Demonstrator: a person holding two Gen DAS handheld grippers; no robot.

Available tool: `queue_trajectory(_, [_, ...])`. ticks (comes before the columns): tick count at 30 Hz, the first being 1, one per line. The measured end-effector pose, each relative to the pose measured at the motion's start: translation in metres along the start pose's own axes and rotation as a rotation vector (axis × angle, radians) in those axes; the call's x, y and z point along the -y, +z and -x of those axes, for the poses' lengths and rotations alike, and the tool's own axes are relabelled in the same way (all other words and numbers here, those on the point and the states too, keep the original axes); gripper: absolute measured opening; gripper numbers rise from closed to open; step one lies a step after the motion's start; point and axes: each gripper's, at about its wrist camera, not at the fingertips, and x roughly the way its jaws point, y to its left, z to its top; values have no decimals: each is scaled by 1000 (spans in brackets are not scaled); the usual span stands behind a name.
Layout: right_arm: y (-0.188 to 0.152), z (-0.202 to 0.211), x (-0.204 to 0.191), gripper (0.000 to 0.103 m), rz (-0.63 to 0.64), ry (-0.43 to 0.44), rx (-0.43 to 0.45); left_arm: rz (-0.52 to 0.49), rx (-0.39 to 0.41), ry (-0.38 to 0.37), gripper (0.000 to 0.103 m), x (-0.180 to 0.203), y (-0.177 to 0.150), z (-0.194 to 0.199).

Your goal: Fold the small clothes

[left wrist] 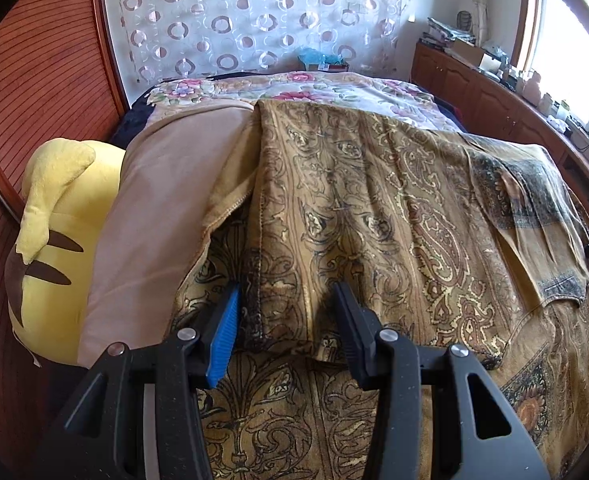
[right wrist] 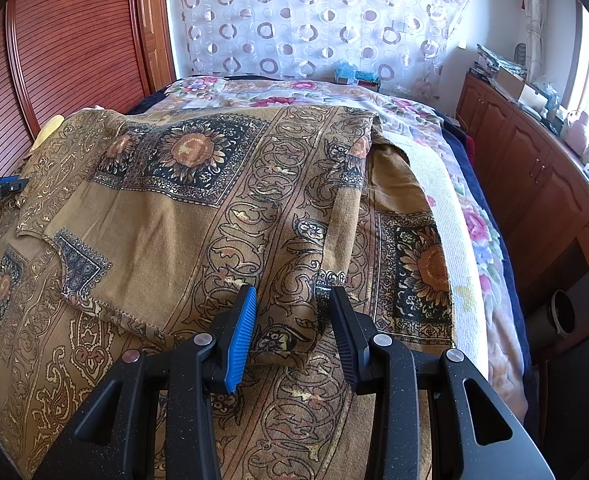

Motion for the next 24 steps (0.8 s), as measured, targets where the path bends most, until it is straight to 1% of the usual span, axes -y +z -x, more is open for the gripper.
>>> queue_trajectory(2, [0, 0, 0, 39, 0, 0, 1, 3, 12, 0, 47, 1, -2, 2])
queue_trajectory(4, [0, -1, -1, 39, 1, -2, 1, 6, 35, -22, 46, 0, -5, 6])
queue_trajectory(6, [-1, -1, -1, 39, 0, -3, 2, -2, 52, -30, 31, -2, -7, 9])
queue_trajectory(7, [-1, -1, 0, 39, -2, 0, 1, -2, 54, -27, 28, -3, -8, 10])
queue_trajectory(8, [-1, -1, 1, 39, -8, 6, 1, 0, 57, -33, 22, -5, -8, 10])
queue_trajectory(10, [-1, -1, 4, 36, -20, 17, 2, 12, 68, -64, 18, -10, -8, 13])
queue_trajectory(11, [-1, -1, 5, 26, -26, 17, 5, 15, 74, -70, 12, -10, -8, 15])
queue_trajectory(12, [0, -1, 7, 13, -33, 18, 8, 18, 80, -80, 8, -10, -8, 18])
queue_trajectory(15, [0, 2, 8, 4, -29, 39, 26, 13, 105, -86, 6, -6, -9, 27])
queue_trajectory(19, [2, 17, 6, 3, -23, 40, 92, 7, 165, -103, 5, 1, -9, 51])
queue_trajectory(24, [9, 51, 6, 3, -11, 77, 177, 7, 245, -138, 5, 4, -13, 90])
